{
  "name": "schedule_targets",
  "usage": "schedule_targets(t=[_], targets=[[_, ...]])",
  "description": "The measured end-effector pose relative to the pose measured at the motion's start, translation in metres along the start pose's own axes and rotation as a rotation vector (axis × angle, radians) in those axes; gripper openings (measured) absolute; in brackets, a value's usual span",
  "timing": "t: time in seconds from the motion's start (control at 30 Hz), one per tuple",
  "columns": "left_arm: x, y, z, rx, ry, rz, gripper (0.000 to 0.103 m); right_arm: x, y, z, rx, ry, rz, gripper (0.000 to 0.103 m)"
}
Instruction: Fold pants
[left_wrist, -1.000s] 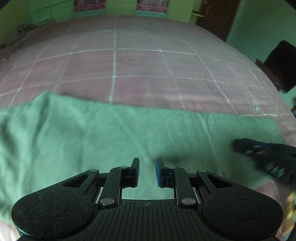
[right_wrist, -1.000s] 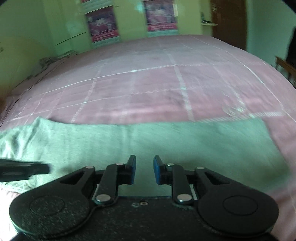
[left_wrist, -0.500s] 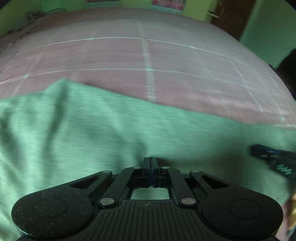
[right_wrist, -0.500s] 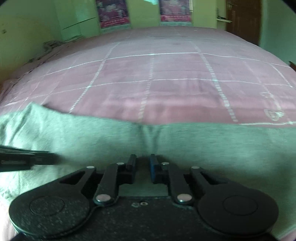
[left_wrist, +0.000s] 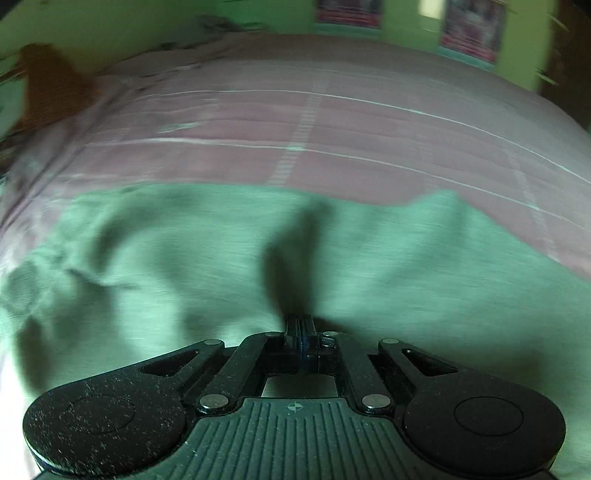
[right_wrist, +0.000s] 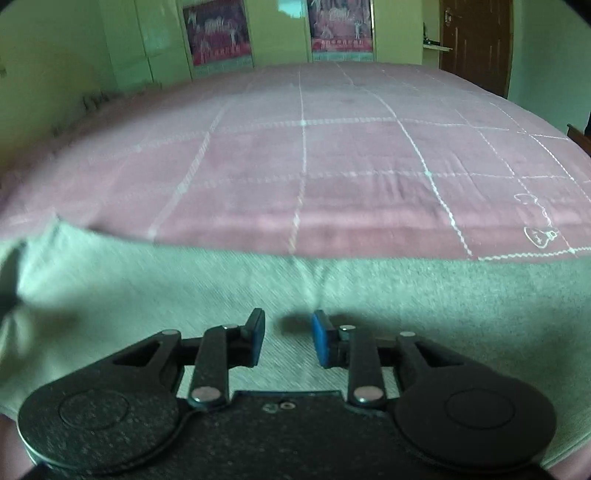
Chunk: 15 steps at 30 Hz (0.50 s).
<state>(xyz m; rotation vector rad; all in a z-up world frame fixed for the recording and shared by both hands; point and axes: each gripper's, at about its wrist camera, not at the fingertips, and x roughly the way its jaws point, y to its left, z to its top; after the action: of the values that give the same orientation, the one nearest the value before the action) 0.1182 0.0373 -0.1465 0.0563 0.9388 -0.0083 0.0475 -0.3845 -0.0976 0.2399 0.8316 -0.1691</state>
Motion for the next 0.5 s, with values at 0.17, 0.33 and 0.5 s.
schedule_targets(t=[0.17,0.33,0.5], targets=[[-0.009,-0.007,-0.001,0.023,0.026,0.026,0.004,0.01,0.002,-0.01,-0.043,0.064,-0.018,0.026],[-0.047,-0.061,-0.02,0.09,0.013,-0.124,0.004,-0.019,-0.01,-0.002,-0.032,0.005,-0.037,0.027],[-0.063,-0.14,-0.049,0.18,0.055,-0.255,0.005,-0.035,-0.055,-0.007,-0.025,0.01,-0.132,0.027]])
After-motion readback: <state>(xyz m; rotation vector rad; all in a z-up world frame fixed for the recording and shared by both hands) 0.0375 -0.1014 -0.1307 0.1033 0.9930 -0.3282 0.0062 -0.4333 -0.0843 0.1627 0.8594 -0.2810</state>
